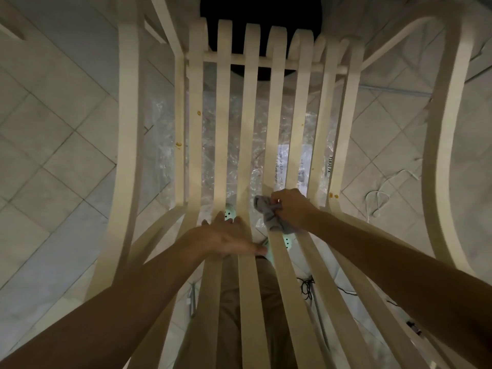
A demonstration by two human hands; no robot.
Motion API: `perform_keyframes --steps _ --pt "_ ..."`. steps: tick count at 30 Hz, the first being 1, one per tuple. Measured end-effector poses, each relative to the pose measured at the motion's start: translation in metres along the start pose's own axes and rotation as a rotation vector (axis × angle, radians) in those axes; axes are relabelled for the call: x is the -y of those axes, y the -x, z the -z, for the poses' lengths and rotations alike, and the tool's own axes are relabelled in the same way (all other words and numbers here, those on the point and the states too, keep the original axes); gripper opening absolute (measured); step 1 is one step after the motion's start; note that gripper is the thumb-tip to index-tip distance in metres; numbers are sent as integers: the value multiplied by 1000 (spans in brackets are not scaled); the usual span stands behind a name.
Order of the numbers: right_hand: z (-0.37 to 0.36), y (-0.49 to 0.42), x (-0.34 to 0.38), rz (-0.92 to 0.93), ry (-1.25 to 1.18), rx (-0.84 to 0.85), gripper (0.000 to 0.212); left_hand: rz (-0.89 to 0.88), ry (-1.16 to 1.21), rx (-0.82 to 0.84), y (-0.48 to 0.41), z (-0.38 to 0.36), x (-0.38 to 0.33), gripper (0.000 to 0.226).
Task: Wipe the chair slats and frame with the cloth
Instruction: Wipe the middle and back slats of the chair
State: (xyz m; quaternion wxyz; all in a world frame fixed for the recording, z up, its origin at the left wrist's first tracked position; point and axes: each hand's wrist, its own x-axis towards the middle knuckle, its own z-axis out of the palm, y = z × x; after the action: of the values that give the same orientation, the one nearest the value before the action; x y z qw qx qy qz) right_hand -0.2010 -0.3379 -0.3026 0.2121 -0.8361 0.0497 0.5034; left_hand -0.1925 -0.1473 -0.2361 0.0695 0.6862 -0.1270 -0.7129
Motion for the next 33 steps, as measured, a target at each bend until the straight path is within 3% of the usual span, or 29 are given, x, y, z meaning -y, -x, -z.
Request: perform_keyframes --steps 5,16,28,33 --pt "5 -21 1 50 98 -3 24 -24 14 20 3 4 1 105" --pt "39 -39 6 88 184 -147 2 -35 31 36 4 6 3 101" --pt "121 -70 31 126 103 -401 8 16 52 32 2 2 5 105" --pt "156 -88 42 40 92 -520 25 -7 57 37 9 7 1 102"
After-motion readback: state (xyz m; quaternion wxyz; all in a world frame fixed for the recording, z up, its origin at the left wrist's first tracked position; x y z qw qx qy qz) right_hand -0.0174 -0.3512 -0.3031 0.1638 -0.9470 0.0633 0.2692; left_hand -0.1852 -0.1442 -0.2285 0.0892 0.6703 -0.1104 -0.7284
